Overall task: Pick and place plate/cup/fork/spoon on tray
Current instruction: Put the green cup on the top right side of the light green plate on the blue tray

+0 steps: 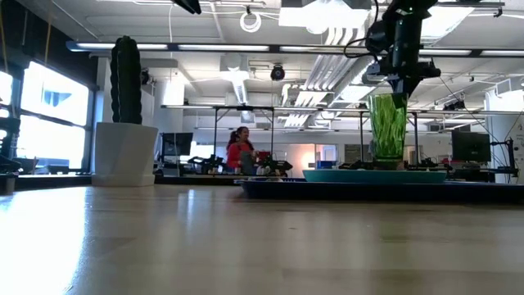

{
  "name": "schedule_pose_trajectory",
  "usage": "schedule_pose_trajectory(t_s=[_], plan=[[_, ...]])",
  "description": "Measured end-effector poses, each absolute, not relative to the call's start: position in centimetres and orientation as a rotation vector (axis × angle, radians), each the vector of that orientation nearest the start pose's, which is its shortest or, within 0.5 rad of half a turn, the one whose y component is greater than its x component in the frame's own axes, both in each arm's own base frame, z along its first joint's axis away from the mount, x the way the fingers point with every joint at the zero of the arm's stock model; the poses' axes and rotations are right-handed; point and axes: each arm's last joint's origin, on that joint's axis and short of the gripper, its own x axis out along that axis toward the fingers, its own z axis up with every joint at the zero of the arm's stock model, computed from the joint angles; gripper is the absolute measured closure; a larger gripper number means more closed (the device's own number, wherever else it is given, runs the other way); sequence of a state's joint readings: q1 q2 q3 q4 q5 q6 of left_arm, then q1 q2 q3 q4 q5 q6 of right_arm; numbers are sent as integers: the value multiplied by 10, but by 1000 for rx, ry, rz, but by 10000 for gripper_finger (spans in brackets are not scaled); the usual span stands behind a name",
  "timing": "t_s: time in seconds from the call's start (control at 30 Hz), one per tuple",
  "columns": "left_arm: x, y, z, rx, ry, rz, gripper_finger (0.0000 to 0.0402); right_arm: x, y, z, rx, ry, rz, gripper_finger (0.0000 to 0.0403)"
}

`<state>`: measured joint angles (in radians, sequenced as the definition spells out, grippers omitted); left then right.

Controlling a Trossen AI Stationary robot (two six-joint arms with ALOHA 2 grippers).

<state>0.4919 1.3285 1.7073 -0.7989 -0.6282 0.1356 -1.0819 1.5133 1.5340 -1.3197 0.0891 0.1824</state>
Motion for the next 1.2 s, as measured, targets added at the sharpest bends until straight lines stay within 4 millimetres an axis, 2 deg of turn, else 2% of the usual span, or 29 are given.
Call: schedule_pose_trajectory(t_s=[0.17, 0.57, 0.83, 1.2], plan=[[209, 131, 469, 146, 514, 1054, 305, 128, -245, 332, 771, 1138, -1109, 402], [209, 131, 469, 174, 531, 1041, 305, 124, -248, 323, 668, 1260, -978, 402], [209, 131, 469, 175, 531, 1040, 305, 130, -262, 296, 715, 1408, -906, 402], [209, 131, 469, 197, 545, 1033, 305, 132, -272, 284, 748, 1419, -910, 402]])
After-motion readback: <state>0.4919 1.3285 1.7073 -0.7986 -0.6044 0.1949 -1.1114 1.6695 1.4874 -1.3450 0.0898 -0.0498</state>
